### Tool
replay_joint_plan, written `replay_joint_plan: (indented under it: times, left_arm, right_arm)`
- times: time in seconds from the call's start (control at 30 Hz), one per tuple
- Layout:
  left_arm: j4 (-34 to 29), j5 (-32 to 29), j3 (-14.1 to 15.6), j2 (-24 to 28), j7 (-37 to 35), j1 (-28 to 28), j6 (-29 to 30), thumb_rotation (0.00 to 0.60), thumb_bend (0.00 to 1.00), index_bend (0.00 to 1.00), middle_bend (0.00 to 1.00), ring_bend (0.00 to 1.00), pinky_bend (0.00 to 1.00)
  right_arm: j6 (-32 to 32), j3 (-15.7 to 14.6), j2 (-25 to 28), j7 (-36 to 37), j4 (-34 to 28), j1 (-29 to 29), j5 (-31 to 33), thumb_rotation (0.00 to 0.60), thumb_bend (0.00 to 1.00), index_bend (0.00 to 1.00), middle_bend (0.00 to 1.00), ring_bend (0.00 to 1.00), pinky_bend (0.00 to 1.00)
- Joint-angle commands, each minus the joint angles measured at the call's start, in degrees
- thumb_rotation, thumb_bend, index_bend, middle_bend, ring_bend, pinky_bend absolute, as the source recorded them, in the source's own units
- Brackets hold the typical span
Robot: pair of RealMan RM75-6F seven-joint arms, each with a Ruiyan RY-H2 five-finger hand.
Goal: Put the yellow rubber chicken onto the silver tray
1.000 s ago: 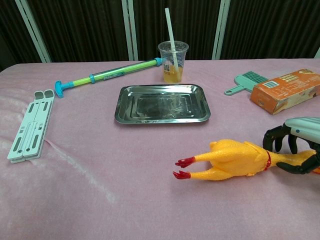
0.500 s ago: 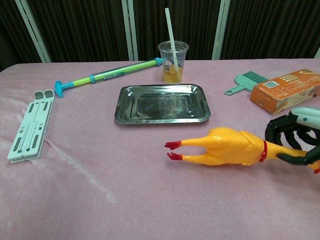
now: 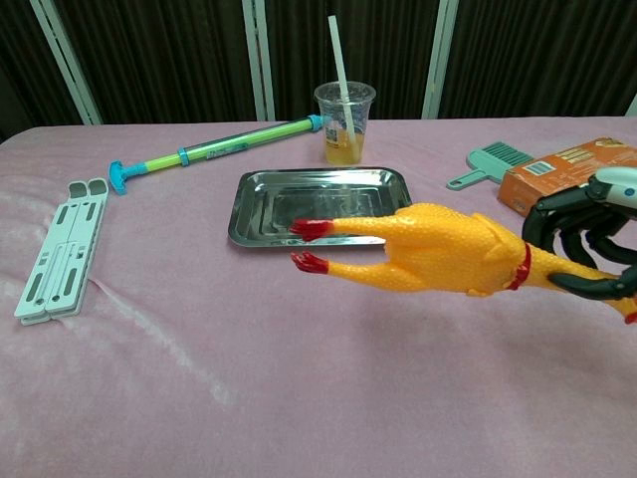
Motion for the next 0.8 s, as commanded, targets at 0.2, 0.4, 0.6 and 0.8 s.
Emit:
replay_joint_plan:
  times: [0.2, 0.4, 0.6, 0.8]
  left_arm:
    - [-11.24, -3.37, -5.68, 1.06, 0.66, -11.29, -12.96, 0.600, 0.01, 0.07, 0.13, 0.06, 0.01]
    - [-16.51, -13.23, -9.35, -1.58, 7.85, -18.20, -19.44, 0.600, 0.02, 0.07, 0.14, 0.07, 0.02]
    - [-18.62, -22.25, -10.56, -4.76, 13.31, -23.39, -22.57, 0.600, 0.01, 0.06, 0.14, 0.07, 0.02]
    - [-16.89, -29.83, -10.81, -10.82, 21.71, -27.92, -19.99, 0.600, 0.01, 0.06, 0.14, 0.07, 0.03]
  right_arm:
    - [-1.67, 1.69, -0.51, -4.74, -2.78, 2.51, 0.10, 0.600, 0.61, 0.91, 0.70, 0.71, 0.87]
    - [-3.85, 4.05, -1.29, -7.69, -4.27, 4.41, 2.77, 0.600, 0.61, 0.91, 0.70, 0.71, 0.88]
    - [-5.46, 6.31, -1.68, -8.78, -5.08, 6.15, 5.19, 0.600, 0.61, 0.91, 0.70, 0.71, 0.87]
    - [-7.03, 8.24, -2.03, -8.60, -5.89, 8.03, 6.96, 0.600, 0.61, 0.91, 0.70, 0.71, 0.88]
